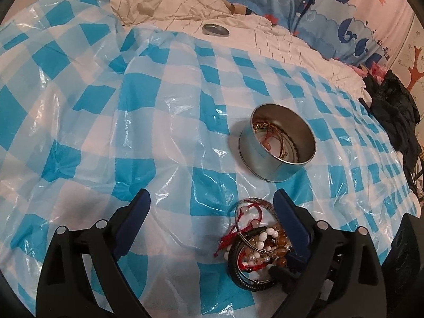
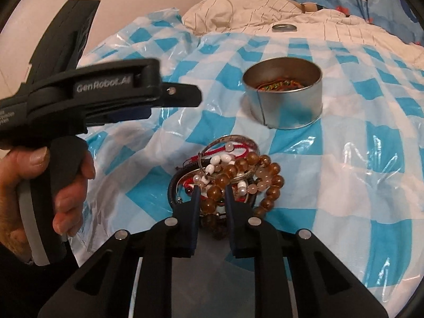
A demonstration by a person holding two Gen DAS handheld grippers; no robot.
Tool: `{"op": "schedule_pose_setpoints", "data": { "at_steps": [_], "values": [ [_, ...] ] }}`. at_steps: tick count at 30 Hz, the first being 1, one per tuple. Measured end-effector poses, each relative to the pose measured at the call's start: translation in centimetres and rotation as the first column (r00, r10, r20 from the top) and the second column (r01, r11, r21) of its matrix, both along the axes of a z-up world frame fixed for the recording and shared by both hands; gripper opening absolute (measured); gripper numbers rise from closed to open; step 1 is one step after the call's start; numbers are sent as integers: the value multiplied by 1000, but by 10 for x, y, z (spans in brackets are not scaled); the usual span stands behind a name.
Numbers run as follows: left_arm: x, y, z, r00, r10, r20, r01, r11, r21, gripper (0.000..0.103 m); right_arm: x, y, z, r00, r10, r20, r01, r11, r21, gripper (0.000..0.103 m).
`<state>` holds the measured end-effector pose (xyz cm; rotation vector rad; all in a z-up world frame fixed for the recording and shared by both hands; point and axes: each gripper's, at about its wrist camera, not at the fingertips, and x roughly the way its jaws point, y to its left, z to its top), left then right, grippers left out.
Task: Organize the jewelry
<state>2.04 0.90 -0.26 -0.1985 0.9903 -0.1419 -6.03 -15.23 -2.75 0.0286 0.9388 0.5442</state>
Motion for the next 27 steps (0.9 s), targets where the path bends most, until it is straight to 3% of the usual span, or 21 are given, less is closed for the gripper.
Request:
{"op": "schedule_pose_setpoints", "data": {
  "at_steps": [4, 8, 11, 15, 17, 20, 21, 23, 27],
  "values": [
    [4, -6, -10, 999, -22, -28, 23, 1000, 3, 90, 4, 3, 1, 1000, 5, 8, -5, 1000, 3, 12],
    [12, -4, -20, 998, -20, -59, 19, 999, -29, 90, 9, -20, 10, 999, -38, -22, 40, 992, 120, 12],
    [17, -6, -26, 997, -21, -77, 17, 998, -55, 90, 17, -54, 17, 992, -98, -81, 117, 955, 272, 12],
    [20, -18, -31, 995, -58, -80, 55, 998, -31, 90, 27, -87, 26, 980, -165, -112, 197, 891, 409, 12],
    [21, -25, -36, 993, -81, -84, 81, 997, -7, 90, 34, -102, 26, 971, -193, -142, 238, 851, 469, 12],
    [23, -33, -40, 990, -112, -81, 114, 993, 15, 88, 42, -111, 25, 963, -208, -169, 266, 823, 502, 12],
    [23, -36, -41, 989, -123, -77, 125, 992, 18, 86, 43, -113, 25, 963, -209, -172, 268, 821, 505, 12],
    [24, -42, -43, 985, -154, -79, 157, 987, 24, 68, 45, -114, 25, 963, -204, -177, 267, 818, 509, 12],
    [21, -51, -45, 977, -199, -80, 204, 977, 56, 43, 45, -118, 24, 962, -197, -187, 267, 815, 515, 12]
  ]
}}
